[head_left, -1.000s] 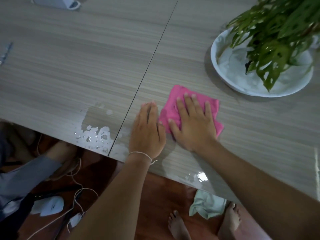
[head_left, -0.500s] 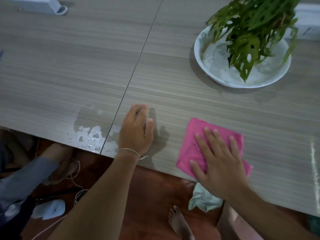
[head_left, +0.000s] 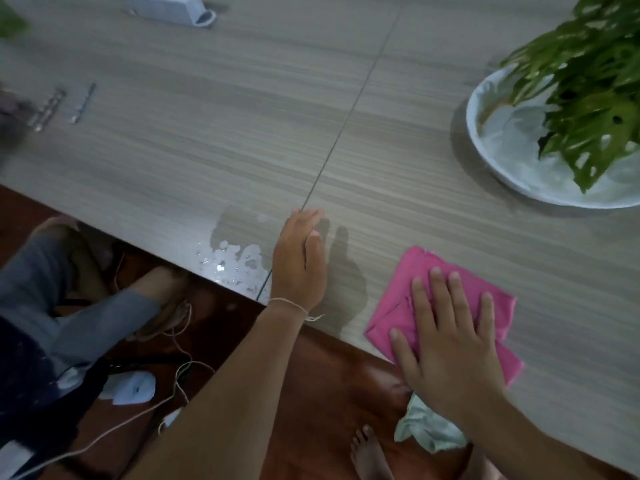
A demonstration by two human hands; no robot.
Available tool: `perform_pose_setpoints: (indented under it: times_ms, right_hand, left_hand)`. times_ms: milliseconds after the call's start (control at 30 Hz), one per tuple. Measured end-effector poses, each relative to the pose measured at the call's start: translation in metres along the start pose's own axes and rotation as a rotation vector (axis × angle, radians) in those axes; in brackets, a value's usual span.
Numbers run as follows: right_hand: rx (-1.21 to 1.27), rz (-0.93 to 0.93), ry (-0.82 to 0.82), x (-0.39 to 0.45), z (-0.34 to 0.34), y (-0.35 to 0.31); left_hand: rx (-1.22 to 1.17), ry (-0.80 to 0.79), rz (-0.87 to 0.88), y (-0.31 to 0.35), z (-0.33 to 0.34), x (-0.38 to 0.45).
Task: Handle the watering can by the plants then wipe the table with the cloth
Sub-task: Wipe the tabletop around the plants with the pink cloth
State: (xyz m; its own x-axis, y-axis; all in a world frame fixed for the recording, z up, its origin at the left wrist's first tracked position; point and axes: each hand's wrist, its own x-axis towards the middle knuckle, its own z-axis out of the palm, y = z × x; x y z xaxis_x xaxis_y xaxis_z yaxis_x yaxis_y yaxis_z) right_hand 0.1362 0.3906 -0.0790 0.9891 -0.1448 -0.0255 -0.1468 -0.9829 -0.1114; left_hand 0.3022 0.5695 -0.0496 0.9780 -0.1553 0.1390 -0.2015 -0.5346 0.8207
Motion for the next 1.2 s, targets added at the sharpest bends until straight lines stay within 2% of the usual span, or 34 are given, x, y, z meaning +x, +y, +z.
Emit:
perform_pose_setpoints:
  times_ms: [133,267,433,567,733,967,1200]
  right_hand:
    - [0.047,-0.155,-0.020,0.059,0.009,-0.091]
    - [0.064,-0.230,-0.066,0.116,0.012,-0.157]
    - [0.046,-0.329,-0.083,0.165,0.016,-0.193]
    - [0.010,-0.321,-0.127,0.205,0.017,-0.205]
    - [0.046,-0.223,-0.113,0.248,0.007,-0.187]
    - [0.045,-0.032,-0.088,0.260,-0.003,-0.116]
    - [0.039,0.088,-0.062,0.224,-0.015,-0.020]
  left_hand:
    - [0.010,0.073,-0.087,-0.028,-0.045,0.009]
    - [0.012,0.235,-0.130,-0.051,-0.081,0.022]
    - [-0.005,0.328,-0.121,-0.063,-0.096,0.026]
    - [-0.008,0.308,-0.106,-0.068,-0.095,0.017]
    - [0.028,0.295,-0.073,-0.071,-0.095,0.004]
    - [0.081,0.236,-0.045,-0.066,-0.084,-0.009]
    - [0.287,0.019,0.015,-0.024,-0.023,-0.012]
